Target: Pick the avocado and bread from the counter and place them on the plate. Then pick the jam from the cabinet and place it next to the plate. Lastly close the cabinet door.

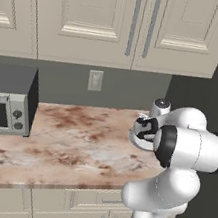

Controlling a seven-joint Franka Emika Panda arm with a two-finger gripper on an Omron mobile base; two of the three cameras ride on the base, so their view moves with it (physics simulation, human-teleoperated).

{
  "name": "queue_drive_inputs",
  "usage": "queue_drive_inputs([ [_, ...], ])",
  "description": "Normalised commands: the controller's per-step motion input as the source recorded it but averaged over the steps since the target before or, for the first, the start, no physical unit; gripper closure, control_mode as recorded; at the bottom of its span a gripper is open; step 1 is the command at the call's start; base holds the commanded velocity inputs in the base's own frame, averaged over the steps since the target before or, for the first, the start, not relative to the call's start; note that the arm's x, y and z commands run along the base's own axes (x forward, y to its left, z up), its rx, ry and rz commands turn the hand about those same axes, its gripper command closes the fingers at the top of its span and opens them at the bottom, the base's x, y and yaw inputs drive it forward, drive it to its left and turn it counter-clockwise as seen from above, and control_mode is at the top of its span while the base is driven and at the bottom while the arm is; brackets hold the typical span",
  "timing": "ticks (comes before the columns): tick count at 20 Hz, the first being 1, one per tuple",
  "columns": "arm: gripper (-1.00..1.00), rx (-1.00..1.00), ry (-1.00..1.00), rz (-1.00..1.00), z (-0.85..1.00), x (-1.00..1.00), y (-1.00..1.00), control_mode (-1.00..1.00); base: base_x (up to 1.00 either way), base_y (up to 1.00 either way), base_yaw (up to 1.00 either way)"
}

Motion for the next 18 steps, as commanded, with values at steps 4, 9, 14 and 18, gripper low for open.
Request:
queue_drive_inputs([
  [4,1.00,0.00,0.00,0.00,-0.20,0.01,0.00,-1.00,0.00,0.00,0.00],
  [9,1.00,0.00,0.00,0.00,-0.21,0.00,0.00,-1.00,0.00,0.00,0.00],
  [14,1.00,0.00,0.00,0.00,-0.20,0.00,0.00,-1.00,0.00,0.00,0.00],
  [18,1.00,0.00,0.00,0.00,-0.19,0.02,0.00,-1.00,0.00,0.00,0.00],
])
